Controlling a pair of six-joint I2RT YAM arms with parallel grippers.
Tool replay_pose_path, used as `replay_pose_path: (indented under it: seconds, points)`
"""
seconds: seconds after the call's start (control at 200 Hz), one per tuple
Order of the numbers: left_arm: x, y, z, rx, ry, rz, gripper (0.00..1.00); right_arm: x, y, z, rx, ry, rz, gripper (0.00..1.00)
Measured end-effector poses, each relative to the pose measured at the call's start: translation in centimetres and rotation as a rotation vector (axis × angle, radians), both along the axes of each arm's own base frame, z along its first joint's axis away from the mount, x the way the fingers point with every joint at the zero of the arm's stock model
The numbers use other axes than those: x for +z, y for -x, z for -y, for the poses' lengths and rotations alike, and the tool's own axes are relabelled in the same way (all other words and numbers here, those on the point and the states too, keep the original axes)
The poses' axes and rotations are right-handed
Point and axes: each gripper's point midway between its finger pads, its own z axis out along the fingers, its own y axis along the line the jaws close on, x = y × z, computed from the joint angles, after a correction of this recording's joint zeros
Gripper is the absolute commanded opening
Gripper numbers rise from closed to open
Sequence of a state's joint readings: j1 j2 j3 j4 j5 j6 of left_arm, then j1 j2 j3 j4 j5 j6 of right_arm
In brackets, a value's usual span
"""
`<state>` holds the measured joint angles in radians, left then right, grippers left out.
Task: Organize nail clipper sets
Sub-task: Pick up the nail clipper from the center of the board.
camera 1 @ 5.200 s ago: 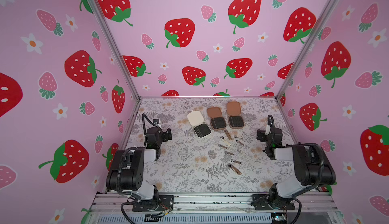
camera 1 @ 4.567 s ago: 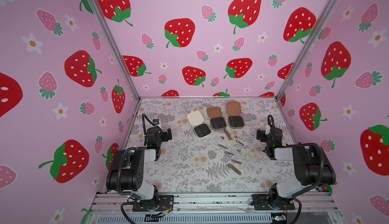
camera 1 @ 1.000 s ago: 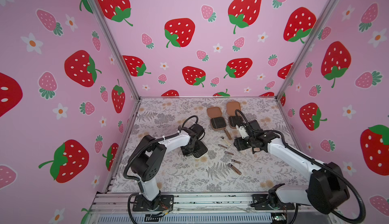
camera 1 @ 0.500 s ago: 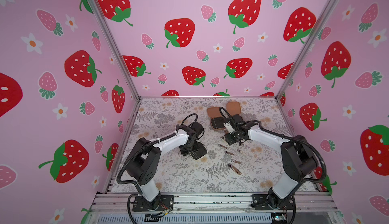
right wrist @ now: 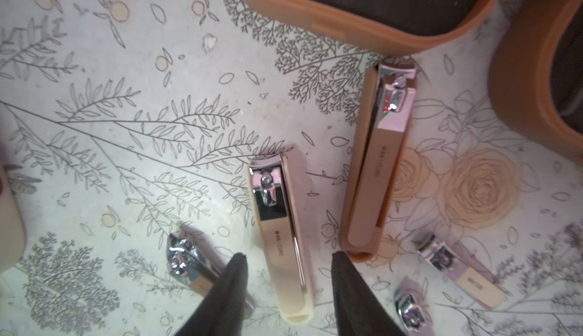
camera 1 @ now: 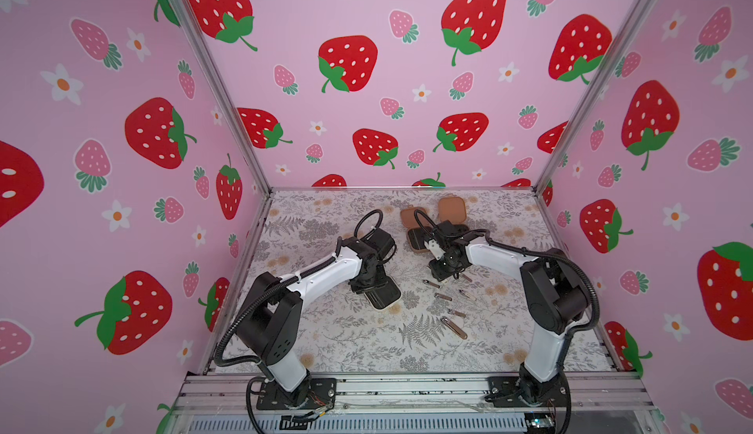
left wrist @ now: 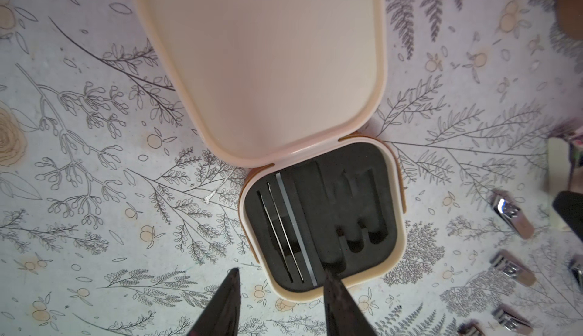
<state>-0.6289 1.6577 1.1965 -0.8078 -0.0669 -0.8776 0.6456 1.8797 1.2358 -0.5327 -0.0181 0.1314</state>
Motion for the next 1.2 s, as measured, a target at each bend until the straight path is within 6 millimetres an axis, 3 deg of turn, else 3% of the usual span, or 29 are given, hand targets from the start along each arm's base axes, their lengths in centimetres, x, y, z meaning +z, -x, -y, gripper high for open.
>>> replay_pose_path:
  seconds: [0.27, 0.425, 0.575, 0.685, 0.836, 0.911, 1.046, 1.201]
  points:
    - [2.1, -0.4, 0.1, -0.011, 0.036, 0.057, 0.42, -0.8, 0.2, -0.1, 0.007, 0.012, -0.028, 0.38]
    - [2.9, -0.7, 0.1, -0.020, 0.054, 0.069, 0.27, -0.9, 0.1, -0.2, 0.006, 0.013, -0.031, 0.33]
    - [3.7, -1.2, 0.3, -0.046, 0.060, 0.088, 0.25, -1.0, 0.1, -0.2, 0.006, 0.014, -0.031, 0.23]
    - [3.9, -1.0, 0.1, -0.051, 0.067, 0.102, 0.28, -1.0, 0.1, -0.2, 0.002, 0.013, -0.031, 0.15]
    - [4.9, 0.2, -1.0, -0.043, 0.100, 0.159, 0.49, -0.8, 0.1, -0.2, -0.001, 0.017, -0.031, 0.09]
    - [5.8, 0.7, -2.0, -0.034, 0.110, 0.202, 0.52, -0.6, 0.2, 0.0, 0.000, 0.034, -0.033, 0.08]
    - [7.1, 1.0, -3.7, -0.001, 0.129, 0.264, 0.52, 1.2, -0.2, -0.5, 0.010, 0.068, -0.002, 0.08]
    - [7.5, 1.1, -6.2, 0.046, 0.149, 0.306, 0.47, 5.8, -0.3, -3.1, 0.044, 0.063, 0.085, 0.08]
